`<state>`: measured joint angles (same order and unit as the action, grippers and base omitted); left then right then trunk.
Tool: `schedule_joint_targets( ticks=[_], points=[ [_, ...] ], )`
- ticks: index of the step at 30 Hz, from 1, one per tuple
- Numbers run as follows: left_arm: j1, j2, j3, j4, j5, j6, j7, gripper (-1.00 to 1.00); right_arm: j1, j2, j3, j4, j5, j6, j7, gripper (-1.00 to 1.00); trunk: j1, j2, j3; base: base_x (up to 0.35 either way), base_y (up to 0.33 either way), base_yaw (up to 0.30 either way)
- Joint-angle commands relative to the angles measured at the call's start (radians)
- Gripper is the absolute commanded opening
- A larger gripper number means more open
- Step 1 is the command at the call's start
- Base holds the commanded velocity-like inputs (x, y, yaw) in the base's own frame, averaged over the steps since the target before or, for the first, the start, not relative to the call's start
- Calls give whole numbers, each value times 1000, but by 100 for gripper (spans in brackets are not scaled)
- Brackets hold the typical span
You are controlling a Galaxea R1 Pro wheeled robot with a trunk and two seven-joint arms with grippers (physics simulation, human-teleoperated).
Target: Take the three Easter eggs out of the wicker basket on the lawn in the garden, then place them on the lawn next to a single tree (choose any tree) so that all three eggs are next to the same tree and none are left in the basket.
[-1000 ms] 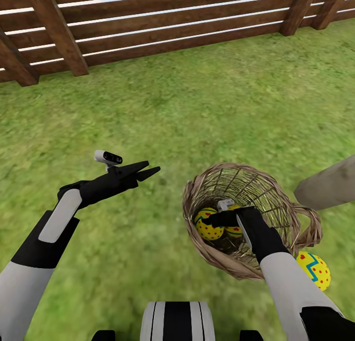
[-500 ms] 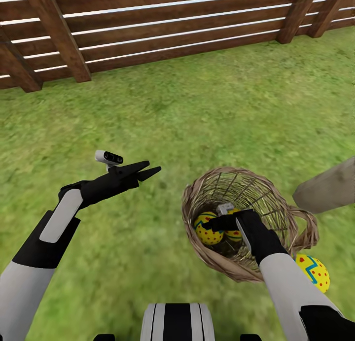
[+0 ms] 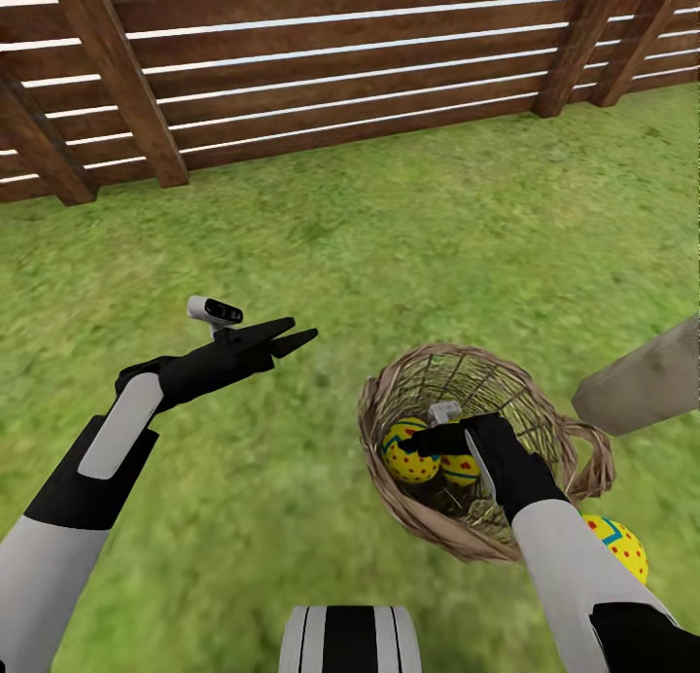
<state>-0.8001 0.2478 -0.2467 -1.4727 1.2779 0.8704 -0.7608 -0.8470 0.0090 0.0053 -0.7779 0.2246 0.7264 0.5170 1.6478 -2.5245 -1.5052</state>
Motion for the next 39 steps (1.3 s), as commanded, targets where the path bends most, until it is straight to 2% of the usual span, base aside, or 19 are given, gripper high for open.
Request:
schedule_joint_targets(
  ticks=[1, 20, 23, 33, 39],
  points=[
    [-1, 1, -1, 0, 4, 4, 0, 100, -1, 0, -1, -1, 13, 2, 8, -100, -1, 0, 3, 0, 0, 0],
    [-1, 0, -2, 1, 4, 5, 0, 100, 0, -1, -2, 0, 18, 5, 6, -100, -9, 4, 77, 0, 0, 0],
    [-1, -1, -2, 1, 5, 5, 0, 100, 0, -24, -2, 0, 14, 8, 7, -100, -10, 5, 88, 0, 0, 0],
    [-1, -2, -2, 2, 5, 4, 0, 100, 0, -44, -2, 0, 12, 15, 8, -100, -15, 8, 127, 0, 0, 0],
    [-1, -2, -3, 2, 4, 5, 1, 100, 13, -78, -2, -5, 9, 18, 9, -100, -18, 9, 150, 0, 0, 0]
  ],
)
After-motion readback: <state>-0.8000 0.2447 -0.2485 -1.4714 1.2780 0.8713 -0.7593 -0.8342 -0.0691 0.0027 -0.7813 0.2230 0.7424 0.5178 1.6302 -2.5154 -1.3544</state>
